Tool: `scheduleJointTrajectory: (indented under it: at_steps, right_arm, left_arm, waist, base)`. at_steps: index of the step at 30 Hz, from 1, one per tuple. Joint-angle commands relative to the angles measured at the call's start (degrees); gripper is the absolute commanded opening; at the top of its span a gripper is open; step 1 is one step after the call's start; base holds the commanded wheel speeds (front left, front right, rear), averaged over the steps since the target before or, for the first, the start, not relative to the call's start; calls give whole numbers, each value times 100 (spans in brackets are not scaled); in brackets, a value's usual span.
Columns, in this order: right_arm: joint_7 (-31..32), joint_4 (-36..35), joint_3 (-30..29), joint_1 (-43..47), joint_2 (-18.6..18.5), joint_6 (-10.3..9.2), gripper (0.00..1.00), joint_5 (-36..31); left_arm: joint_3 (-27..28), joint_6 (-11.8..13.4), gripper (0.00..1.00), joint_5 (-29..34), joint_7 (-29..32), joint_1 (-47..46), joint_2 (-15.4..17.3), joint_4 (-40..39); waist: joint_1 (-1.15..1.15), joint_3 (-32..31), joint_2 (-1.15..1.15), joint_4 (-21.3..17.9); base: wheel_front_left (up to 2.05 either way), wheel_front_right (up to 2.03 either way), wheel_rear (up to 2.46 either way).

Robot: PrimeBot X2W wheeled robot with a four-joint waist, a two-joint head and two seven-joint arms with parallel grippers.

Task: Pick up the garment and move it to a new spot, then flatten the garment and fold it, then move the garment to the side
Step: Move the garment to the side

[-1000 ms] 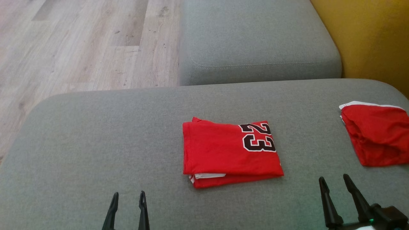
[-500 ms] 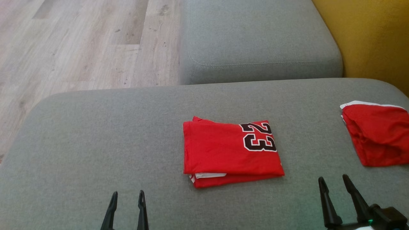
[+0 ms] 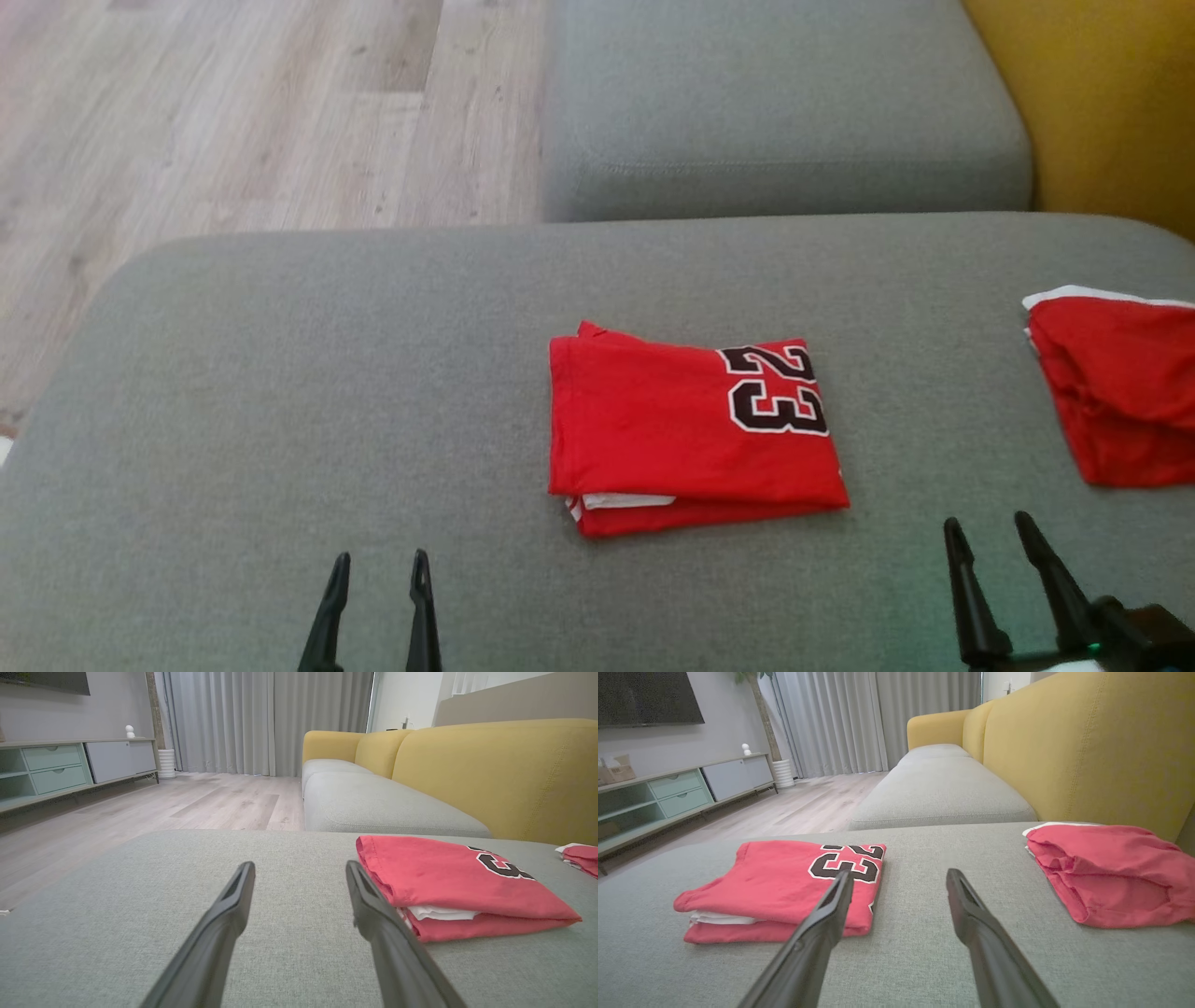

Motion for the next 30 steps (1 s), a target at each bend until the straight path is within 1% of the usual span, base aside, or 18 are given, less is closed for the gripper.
scheduleJointTrajectory:
  at_steps: [1,4,7,10,13,17,20,23,26,29,30]
  right_arm:
    - [-77,-112,53,-330,-163,21,100,-38]
    - [-77,60,-9,-526,-171,21,100,-52]
    - [-77,400,-58,-793,-222,21,100,25]
    - [162,744,-14,-1203,-308,21,100,328]
    - [776,1002,241,-1671,-462,21,100,895]
    - [1836,1260,658,-2232,-763,21,100,1929]
    - [2447,1463,850,-2562,-985,21,100,2629]
    - [2884,1649,971,-2807,-1121,21,100,3286]
    - [3178,1759,1064,-2980,-1211,21,100,3887]
    - [3402,1880,1225,-3083,-1335,21,100,4268]
    - [3402,1880,1225,-3083,-1335,21,100,4268]
  left_arm:
    - [120,14,100,-25,-55,-326,-51,-215]
    - [49,56,100,-206,-55,-389,-52,-289]
    - [-44,70,100,-412,-55,-428,-52,-344]
    - [-152,47,100,-486,-55,-505,-52,-446]
    - [-290,-17,100,-448,-55,-600,-53,-577]
    - [-486,-80,100,-391,-55,-774,-53,-681]
    - [-612,-85,100,-347,-55,-900,-53,-695]
    - [-719,-53,100,-315,-55,-988,-53,-698]
    - [-816,-5,100,-314,-55,-1065,-53,-676]
    - [-889,32,100,-341,-55,-1115,-53,-646]
    - [-889,32,100,-341,-55,-1115,-53,-646]
  waist:
    - [0,76,0,58]
    - [0,183,0,127]
    - [0,302,0,206]
    - [0,427,0,285]
    - [0,571,0,376]
    - [0,795,0,533]
    - [0,944,0,666]
    - [0,1067,0,799]
    - [0,1165,0,906]
    - [0,1217,0,962]
    - [0,1217,0,962]
  base:
    - [0,0,0]
    - [0,0,0]
    - [0,0,0]
    - [0,0,0]
    - [0,0,0]
    - [0,0,0]
    - [0,0,0]
    - [0,0,0]
    - [0,0,0]
    - [0,0,0]
    - [0,0,0]
